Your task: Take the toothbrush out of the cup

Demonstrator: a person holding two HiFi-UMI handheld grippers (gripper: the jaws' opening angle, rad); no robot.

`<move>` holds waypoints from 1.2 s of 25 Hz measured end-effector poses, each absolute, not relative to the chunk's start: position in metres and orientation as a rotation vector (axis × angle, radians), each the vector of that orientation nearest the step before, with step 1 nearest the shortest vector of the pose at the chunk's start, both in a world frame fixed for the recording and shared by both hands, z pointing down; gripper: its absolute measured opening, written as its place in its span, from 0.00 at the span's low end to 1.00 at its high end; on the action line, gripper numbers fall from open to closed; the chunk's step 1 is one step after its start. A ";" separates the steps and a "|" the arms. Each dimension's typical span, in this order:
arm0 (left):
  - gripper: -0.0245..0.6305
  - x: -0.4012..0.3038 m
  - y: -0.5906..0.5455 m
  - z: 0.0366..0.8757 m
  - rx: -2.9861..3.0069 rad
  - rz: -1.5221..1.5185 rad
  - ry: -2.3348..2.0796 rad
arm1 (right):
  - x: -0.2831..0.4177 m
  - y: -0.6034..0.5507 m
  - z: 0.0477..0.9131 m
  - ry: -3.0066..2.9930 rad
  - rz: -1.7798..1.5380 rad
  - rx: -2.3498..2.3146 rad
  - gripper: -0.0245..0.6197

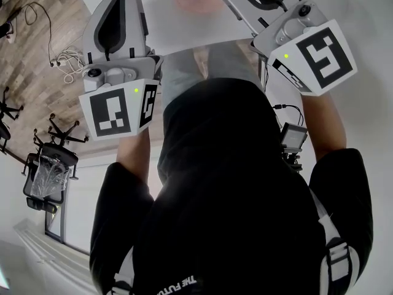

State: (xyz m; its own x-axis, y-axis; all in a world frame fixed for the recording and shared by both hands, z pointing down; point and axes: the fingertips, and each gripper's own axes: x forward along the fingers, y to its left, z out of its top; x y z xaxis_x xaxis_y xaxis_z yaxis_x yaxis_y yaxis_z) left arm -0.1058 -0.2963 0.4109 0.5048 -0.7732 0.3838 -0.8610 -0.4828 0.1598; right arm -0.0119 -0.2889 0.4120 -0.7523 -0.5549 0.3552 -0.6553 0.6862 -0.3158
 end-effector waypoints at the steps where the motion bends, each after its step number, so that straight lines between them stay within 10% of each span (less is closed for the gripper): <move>1: 0.07 -0.105 -0.297 0.412 2.420 0.373 -1.366 | -0.011 -0.289 0.413 -2.668 0.633 0.973 0.07; 30: 0.07 -0.102 -0.294 0.411 2.429 0.380 -1.348 | -0.011 -0.294 0.413 -2.639 0.587 1.003 0.14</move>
